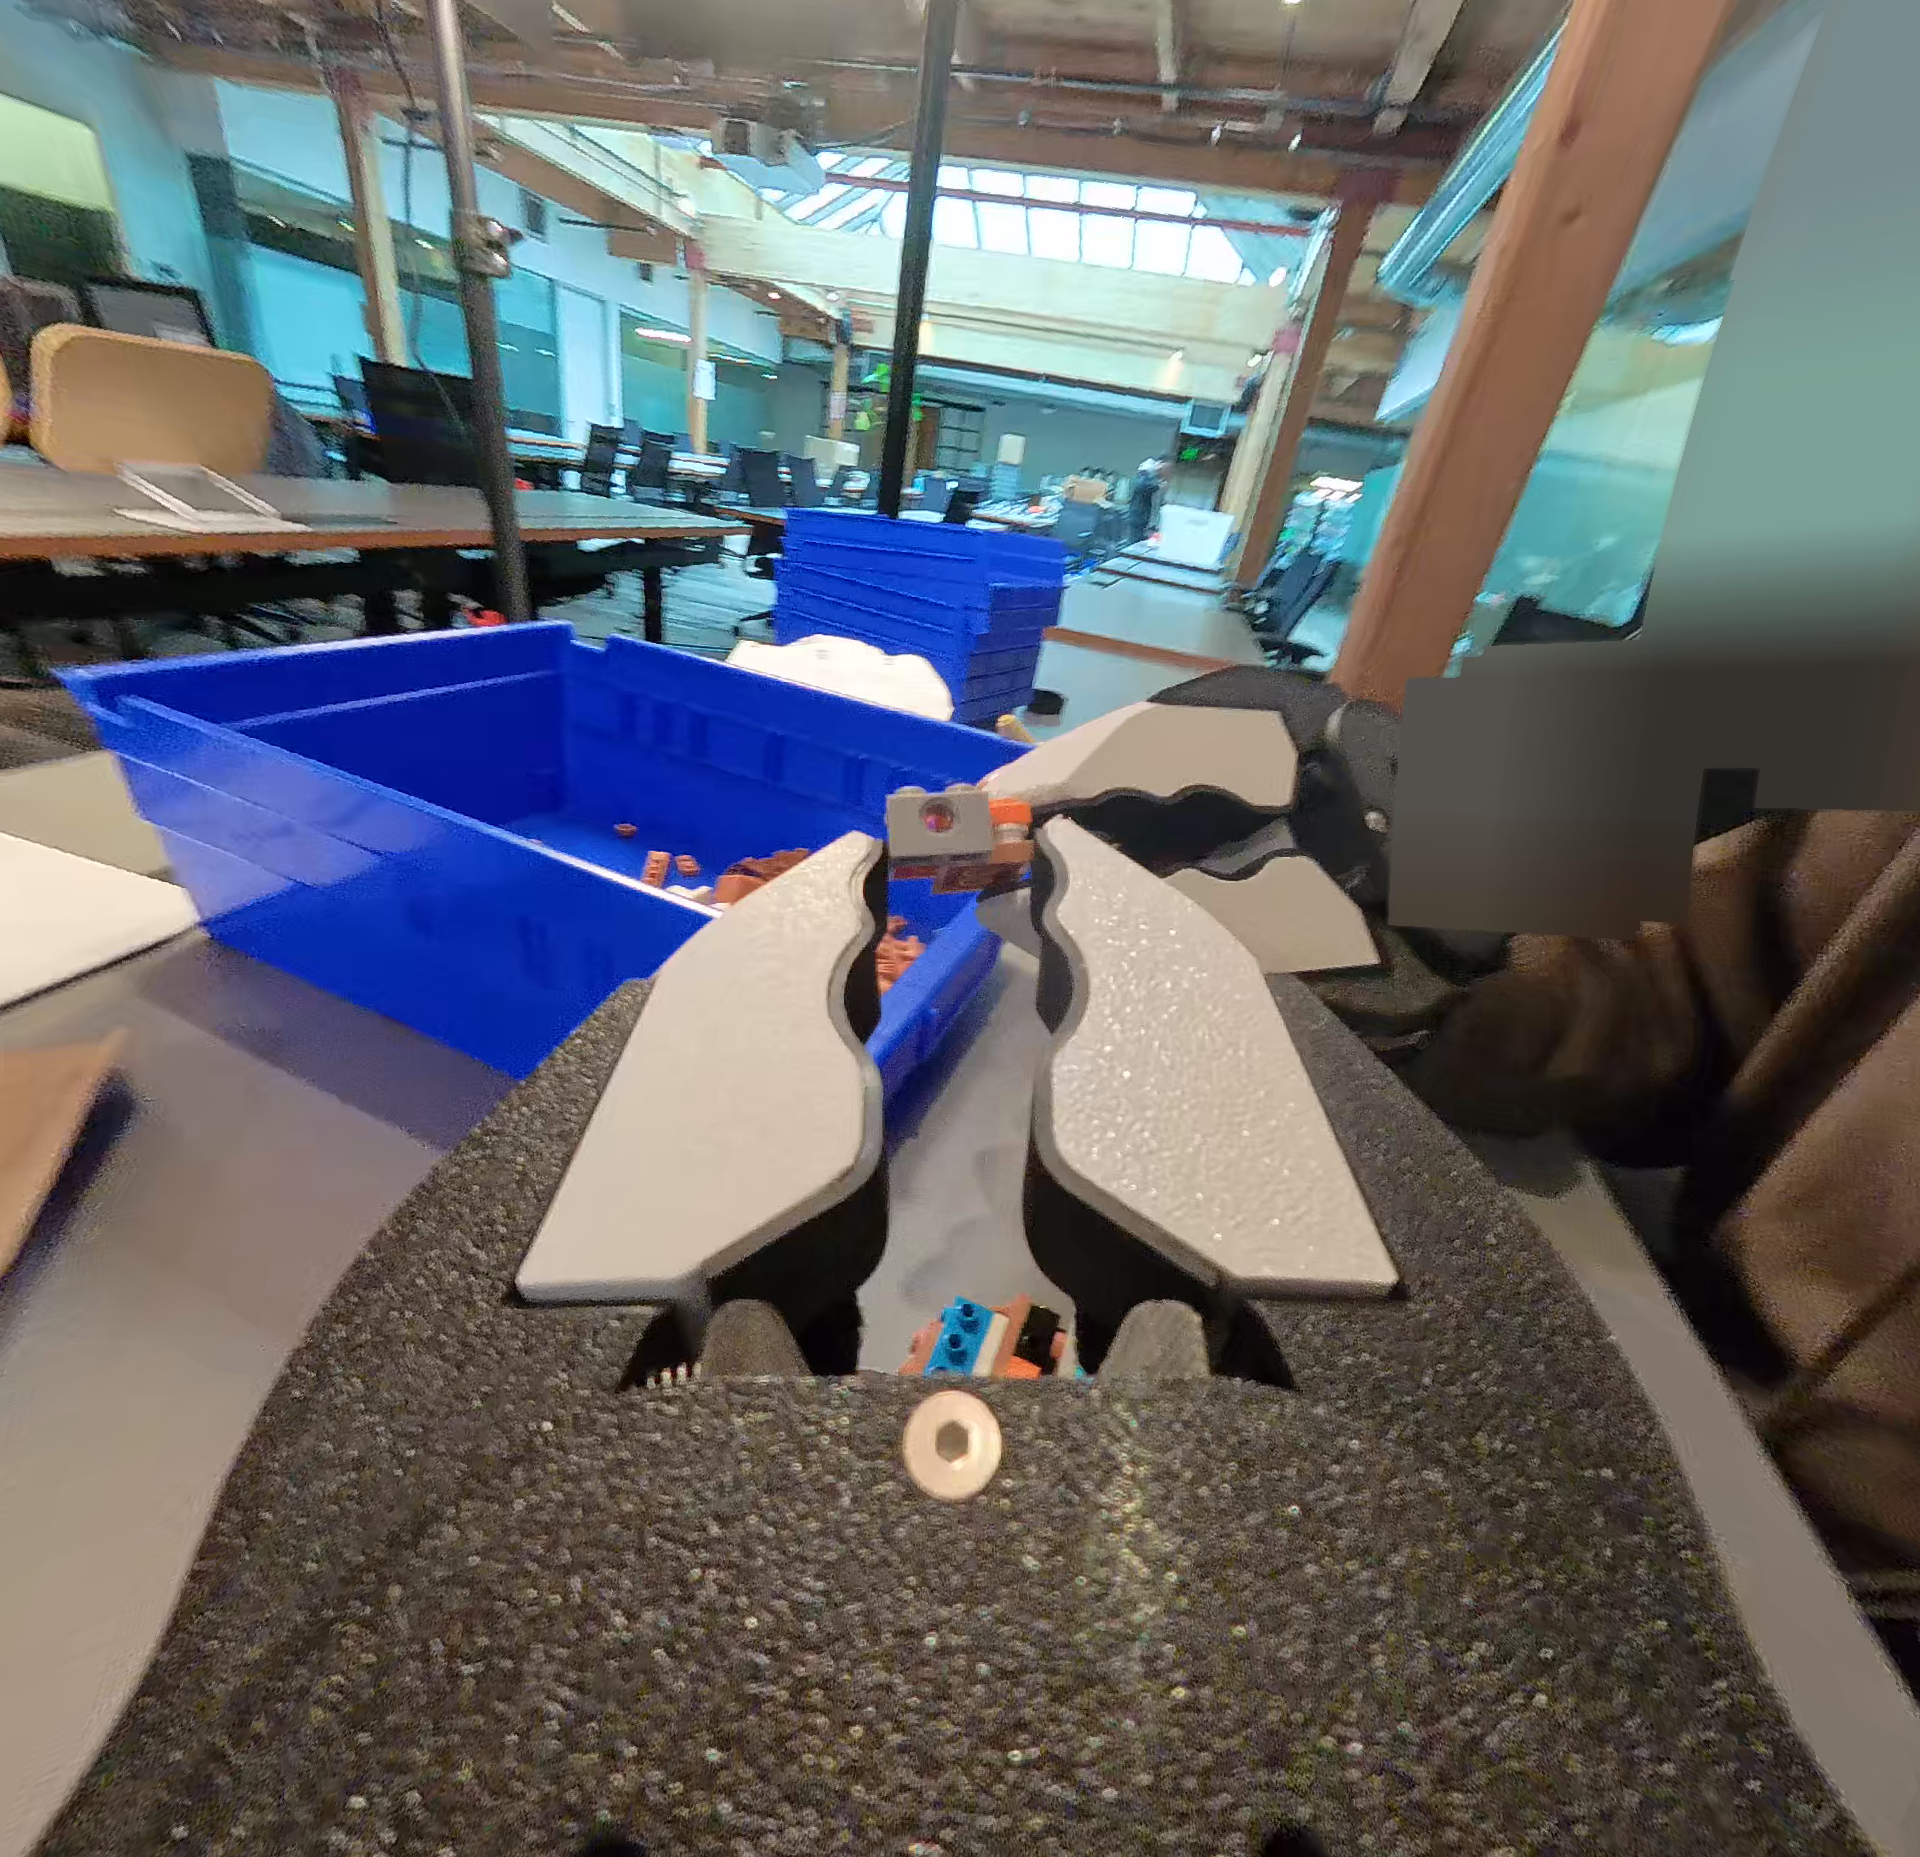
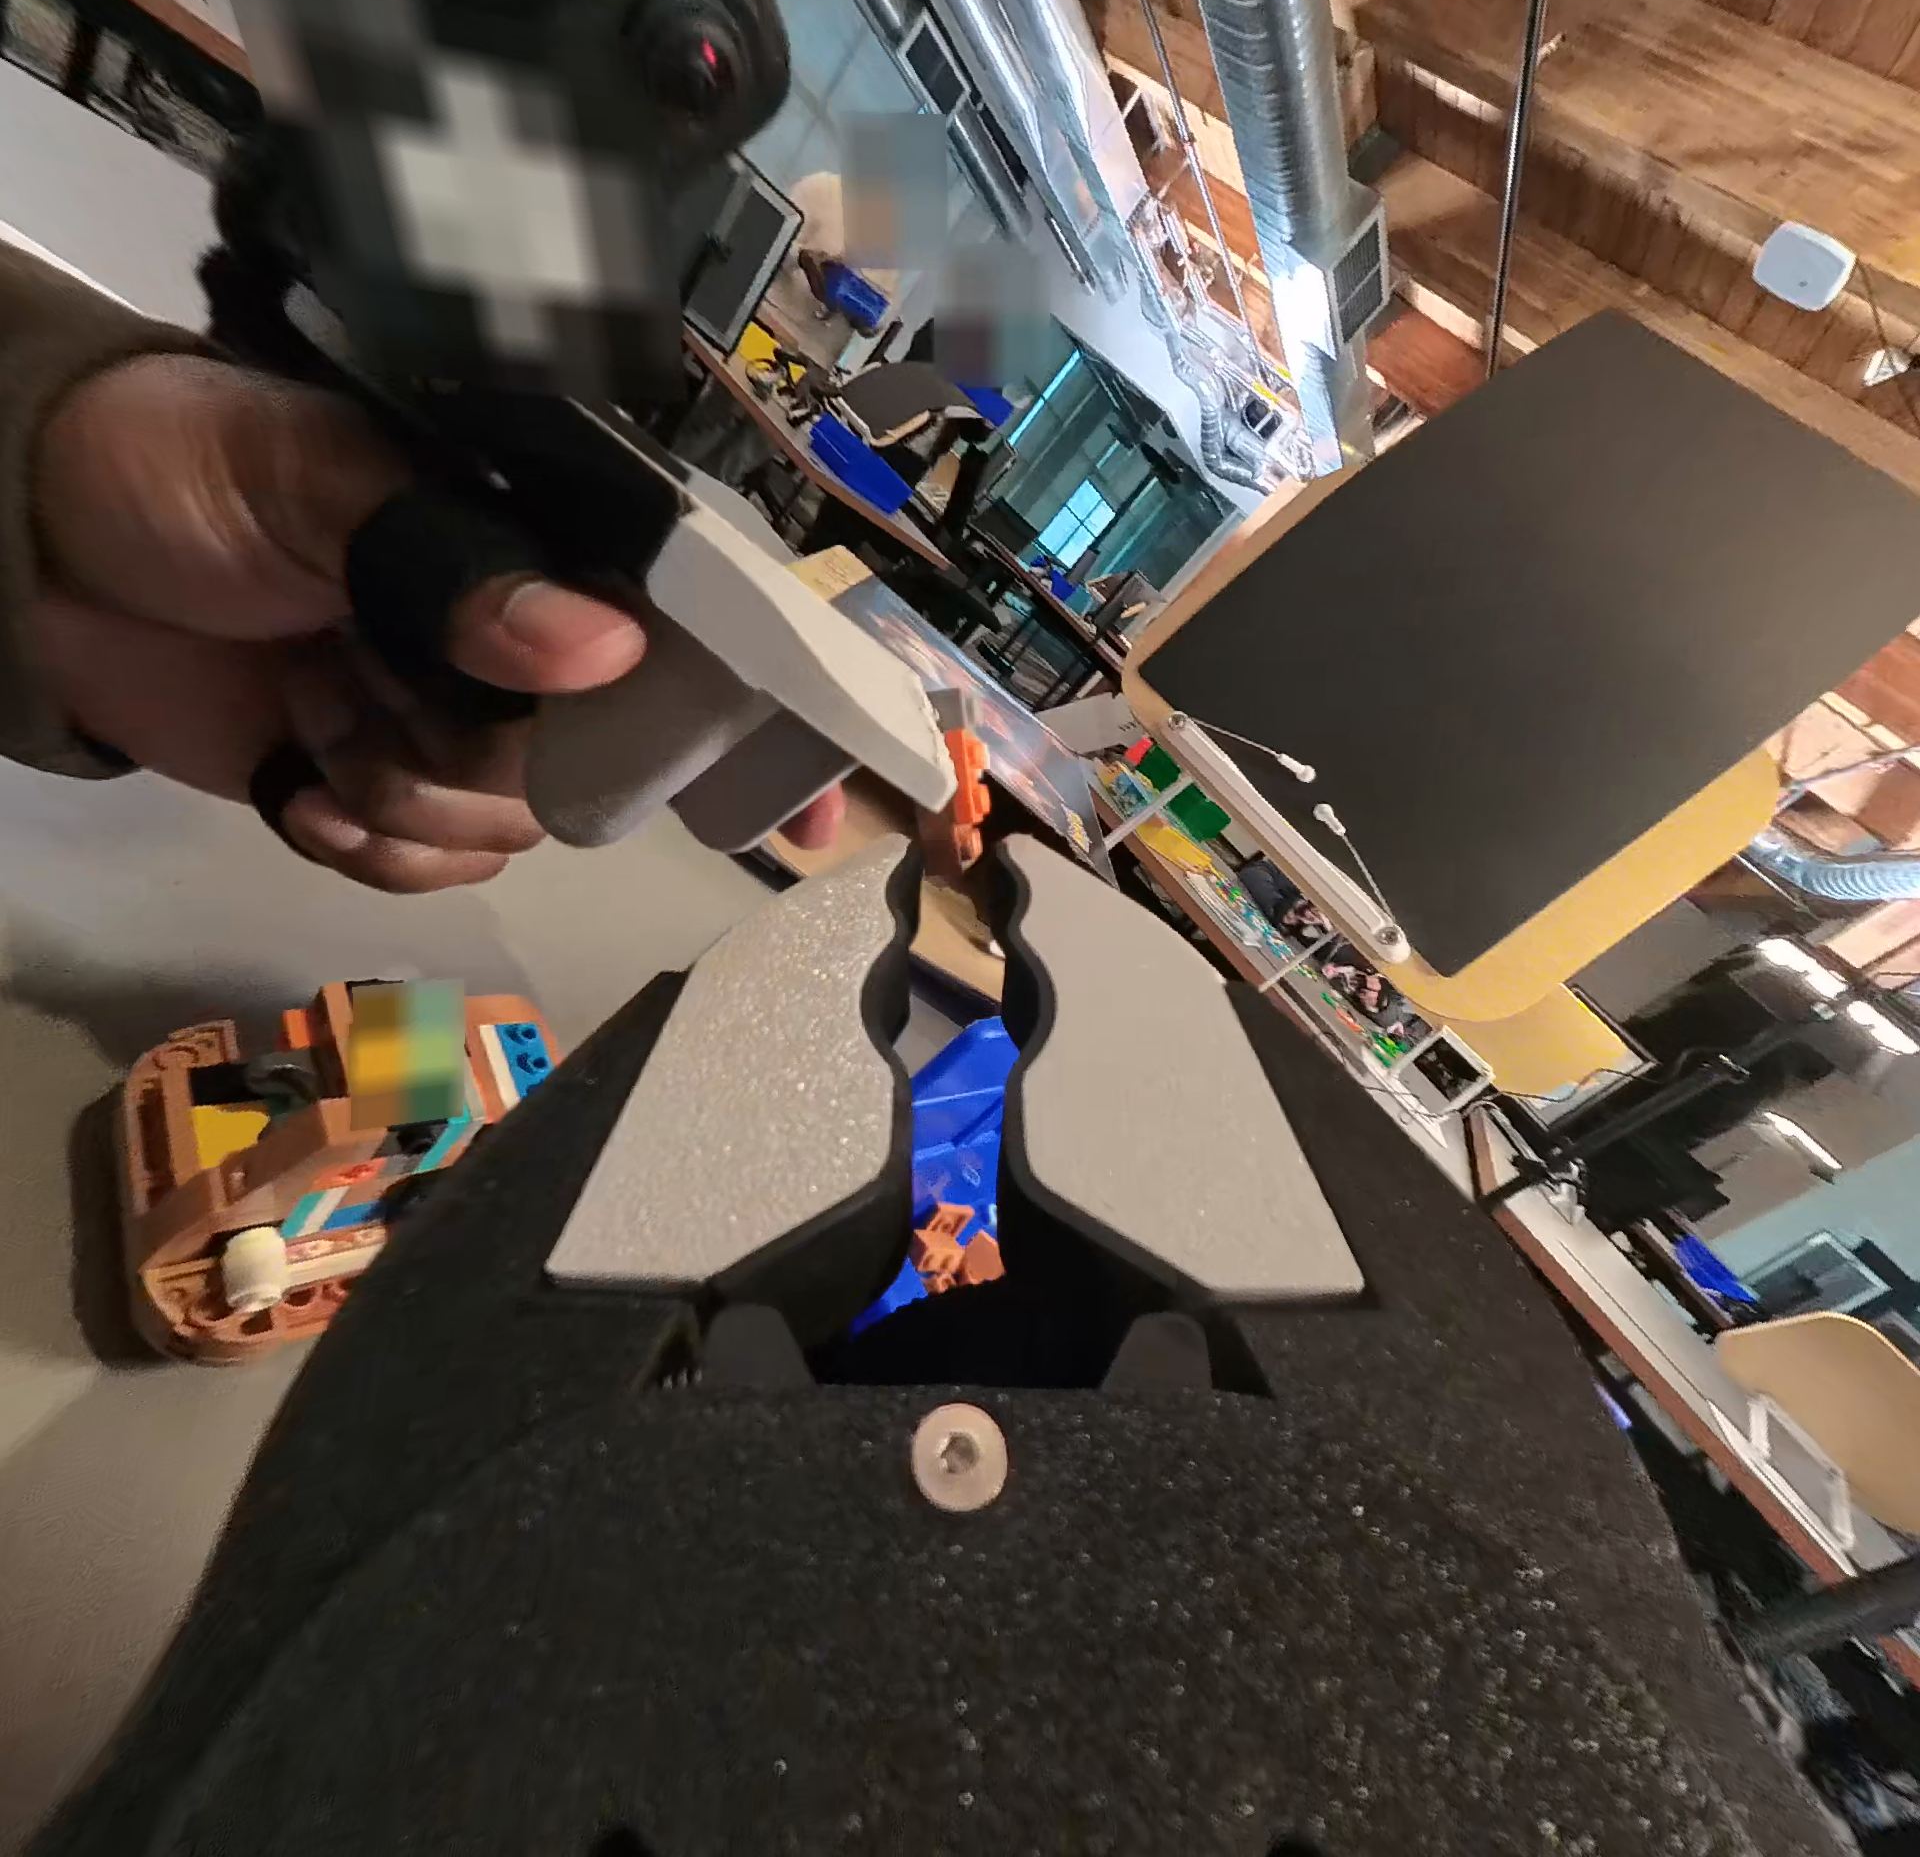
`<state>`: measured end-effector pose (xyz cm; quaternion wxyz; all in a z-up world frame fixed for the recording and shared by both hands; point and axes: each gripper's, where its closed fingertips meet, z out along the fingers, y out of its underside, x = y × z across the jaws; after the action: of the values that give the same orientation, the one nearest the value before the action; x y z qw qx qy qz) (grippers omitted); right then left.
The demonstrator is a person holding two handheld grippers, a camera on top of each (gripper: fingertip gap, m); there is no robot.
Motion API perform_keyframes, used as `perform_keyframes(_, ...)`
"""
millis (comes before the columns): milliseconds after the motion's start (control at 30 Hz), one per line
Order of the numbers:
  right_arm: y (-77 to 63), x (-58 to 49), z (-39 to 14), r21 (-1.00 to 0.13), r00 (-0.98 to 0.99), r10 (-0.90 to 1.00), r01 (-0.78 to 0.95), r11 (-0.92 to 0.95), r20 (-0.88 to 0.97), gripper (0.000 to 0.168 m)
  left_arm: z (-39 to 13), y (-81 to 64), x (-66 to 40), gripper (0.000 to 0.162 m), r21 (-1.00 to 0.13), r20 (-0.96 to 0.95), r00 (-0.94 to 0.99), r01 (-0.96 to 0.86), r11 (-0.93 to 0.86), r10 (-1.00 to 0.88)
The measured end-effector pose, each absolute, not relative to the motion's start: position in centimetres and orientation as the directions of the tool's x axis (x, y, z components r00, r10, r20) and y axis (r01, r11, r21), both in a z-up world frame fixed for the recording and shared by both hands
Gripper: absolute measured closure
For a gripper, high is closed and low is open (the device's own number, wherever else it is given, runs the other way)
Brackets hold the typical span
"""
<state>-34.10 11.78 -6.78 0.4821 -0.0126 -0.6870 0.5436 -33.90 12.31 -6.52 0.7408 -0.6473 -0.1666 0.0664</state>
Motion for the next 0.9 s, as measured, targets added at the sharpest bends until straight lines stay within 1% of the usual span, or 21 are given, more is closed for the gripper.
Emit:
perform_keyframes(133, 11.6, -33.9, -7.0, -0.746, -0.53, 0.528, -0.528, 0.406, 0.663, 0.157, -6.7, 12.2, -33.8, 0.136, -0.928, 0.339, 0.923, 0.296, 0.228, 0.18)
perform_keyframes(267, 11.5, -33.8, -7.2, -0.725, -0.512, 0.517, -0.546, 0.42, 0.686, 0.159, -6.6, 12.0, -33.8, 0.136, -0.818, 0.521, 0.853, 0.49, 0.3, 0.025)
perform_keyframes(333, 11.5, -33.8, -7.2, -0.729, -0.511, 0.524, -0.543, 0.417, 0.681, 0.161, -6.8, 12.3, -33.5, 0.136, -0.787, 0.561, 0.827, 0.544, 0.291, -0.028)
perform_keyframes(433, 11.5, -33.8, -7.3, -0.741, -0.526, 0.526, -0.537, 0.404, 0.668, 0.161, -7.0, 12.4, -33.5, 0.136, -0.759, 0.593, 0.803, 0.581, 0.294, -0.056)
perform_keyframes(600, 11.6, -33.8, -7.3, -0.8, -0.603, 0.529, -0.493, 0.342, 0.597, 0.161, -7.0, 12.4, -33.5, 0.136, -0.781, 0.57, 0.821, 0.556, 0.284, -0.038)
perform_keyframes(667, 11.7, -33.8, -7.1, -0.833, -0.641, 0.535, -0.461, 0.305, 0.55, 0.161, -6.8, 12.0, -33.7, 0.134, -0.816, 0.521, 0.854, 0.497, 0.296, 0.003)
perform_keyframes(800, 12.1, -34.1, -6.8, -0.883, -0.692, 0.551, -0.397, 0.249, 0.466, 0.161, -6.4, 11.0, -34.4, 0.131, -0.9, 0.37, 0.919, 0.319, 0.296, 0.134)
perform_keyframes(900, 12.1, -34.1, -6.8, -0.905, -0.719, 0.552, -0.365, 0.217, 0.423, 0.161, -6.5, 11.3, -34.1, 0.128, -0.922, 0.334, 0.93, 0.29, 0.257, 0.151)
